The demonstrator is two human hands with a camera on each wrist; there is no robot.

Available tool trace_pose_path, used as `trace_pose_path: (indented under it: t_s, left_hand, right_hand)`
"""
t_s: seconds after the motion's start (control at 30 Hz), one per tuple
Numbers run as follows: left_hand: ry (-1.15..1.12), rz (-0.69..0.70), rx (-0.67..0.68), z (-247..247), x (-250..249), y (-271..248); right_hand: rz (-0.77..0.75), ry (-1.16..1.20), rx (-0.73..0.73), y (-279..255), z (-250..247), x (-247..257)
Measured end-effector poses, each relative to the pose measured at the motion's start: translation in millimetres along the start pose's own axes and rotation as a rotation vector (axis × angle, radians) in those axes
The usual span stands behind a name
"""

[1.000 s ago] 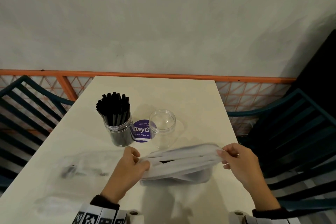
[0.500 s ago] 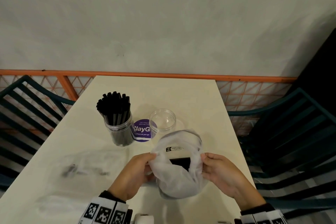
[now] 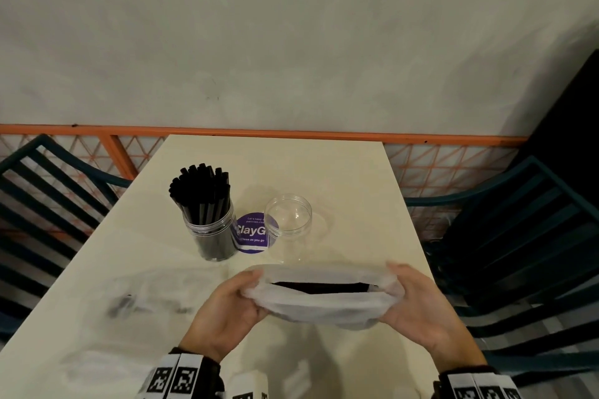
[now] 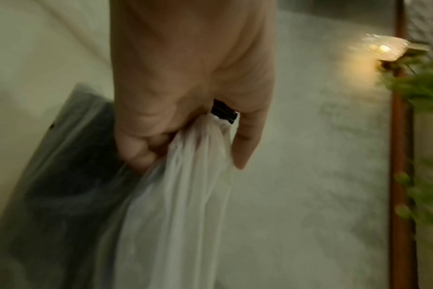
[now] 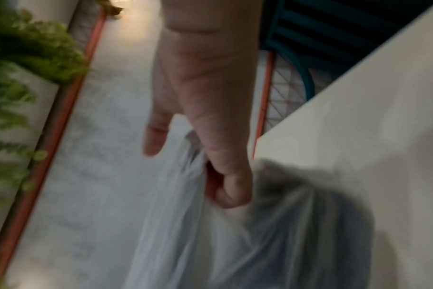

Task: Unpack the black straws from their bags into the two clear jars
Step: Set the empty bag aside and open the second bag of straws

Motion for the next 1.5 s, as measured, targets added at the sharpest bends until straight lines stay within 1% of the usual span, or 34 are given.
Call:
trace_pose_path:
  t_s: [0.03, 0.1, 0.13, 0.17, 0.2, 0.27, 0.3, 0.33, 0.4, 0.47, 0.57, 0.63, 0.7, 0.73, 0.87, 0.97, 1.03, 1.1, 1.13, 1.17, 1.23, 1.3, 1.33, 1.37, 1.43, 1.47, 1.5]
  left_hand:
    - [0.069, 0.025, -0.014, -3.3, -1.8, 1.7]
    - [0.210, 0.066, -0.079, -8.9, -4.2, 2.8]
    - [0.287, 0.078, -0.106, -9.9, -4.6, 2.4]
    - [0.371, 0.083, -0.135, -9.5, -4.2, 1.1]
    - [0.468, 0.085, -0.180, -9.2, -4.8, -1.0]
    - [0.662, 0.109, -0.294, -13.5, -8.3, -4.8]
    - [0.717, 0.126, -0.368, -18.1, -11.7, -6.3]
    - [0.737, 0.135, -0.435, -23.7, -14.6, -7.6]
    - [0.732, 0.142, -0.538, -36.7, -19.7, -9.5]
    - [0.731, 0.180, -0.600, -42.2, -25.1, -10.8]
    - [0.830, 0.295, -0.656, -35.4, -32.6, -14.7]
    - [0.902, 0.304, -0.625, -25.9, -29.3, -12.8]
    - [0.915, 0.231, -0.510, -17.5, -18.2, -4.6]
    - [0.872, 0.187, -0.454, -15.9, -13.5, -2.0]
    - [0.531, 0.057, -0.353, -26.1, -7.3, 1.0]
    - [0.256, -0.065, -0.273, -34.9, 5.6, 4.3]
    - [0.064, -0.114, -0.174, -31.8, 11.4, 3.1]
    - [-0.010, -0.127, -0.055, -18.2, 12.9, -0.4]
    - [0.004, -0.119, -0.013, -11.5, 13.1, -1.3]
    - [0.028, -0.105, 0.004, -5.6, 12.9, -2.5]
    - [0.075, -0.066, -0.003, -2.3, 11.6, -3.0]
    - [0.110, -0.017, -0.033, -1.6, 6.6, -4.0]
    - [0.165, 0.001, -0.062, -3.8, 4.7, -4.2]
    - [0.269, 0.012, -0.113, -4.7, 3.3, -5.5]
    - [0.522, 0.029, -0.253, -6.6, 0.3, -8.9]
    - [0.617, 0.042, -0.315, -7.9, -2.1, -9.3]
    - [0.675, 0.050, -0.378, -10.1, -4.8, -10.2]
  right_hand:
    - [-0.043, -0.182, -0.013, 2.1, -8.2, 1.9]
    - [-0.144, -0.570, -0.198, 6.7, -46.1, 10.6]
    - [-0.197, -0.699, -0.296, 5.9, -56.6, 19.0]
    - [-0.234, -0.773, -0.360, 4.5, -60.6, 26.0]
    - [-0.267, -0.822, -0.395, 4.0, -61.1, 30.9]
    - [-0.309, -0.955, -0.438, 3.6, -65.7, 38.4]
    - [-0.327, -1.006, -0.442, 3.1, -66.2, 41.1]
    - [-0.341, -1.027, -0.429, 2.8, -65.2, 42.5]
    - [-0.339, -0.989, -0.375, 4.1, -61.0, 40.6]
    - [-0.310, -0.896, -0.306, 4.5, -53.7, 35.5]
    - [-0.243, -0.720, -0.191, 7.5, -42.8, 19.9]
    - [-0.194, -0.601, -0.140, 9.2, -35.5, 7.8]
    - [-0.150, -0.490, -0.105, 10.7, -28.9, -1.9]
    - [-0.133, -0.433, -0.096, 11.4, -26.6, -4.7]
    - [-0.067, -0.198, -0.124, 14.8, -32.8, -11.5]
    - [-0.014, 0.015, -0.078, 14.7, -33.3, -15.2]
    - [0.005, 0.110, -0.078, 14.0, -37.0, -14.5]
    - [0.011, 0.199, -0.122, 14.1, -45.2, -13.1]
    - [0.006, 0.222, -0.132, 14.0, -48.0, -11.4]
    - [-0.004, 0.209, -0.113, 12.9, -47.0, -8.4]
    - [-0.049, 0.050, -0.075, 9.0, -45.2, -0.7]
    - [-0.109, -0.204, -0.081, 5.1, -48.7, 6.6]
    - [-0.123, -0.370, -0.108, 3.6, -54.9, 7.9]
    - [-0.146, -0.560, -0.136, 2.6, -60.3, 10.2]
    - [-0.243, -0.909, -0.235, 2.5, -68.3, 20.3]
    - [-0.298, -1.037, -0.295, 2.1, -70.6, 26.4]
    - [-0.343, -1.109, -0.350, 2.8, -73.6, 30.0]
Point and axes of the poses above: each hand's wrist, its own y-axis towards the middle knuckle, its own z-axis out of the palm, x = y × z, the point moved 10 cm from there along y, towards the middle knuckle, and after that the axes turned 12 degrees about -z, right-handed, at the moved point
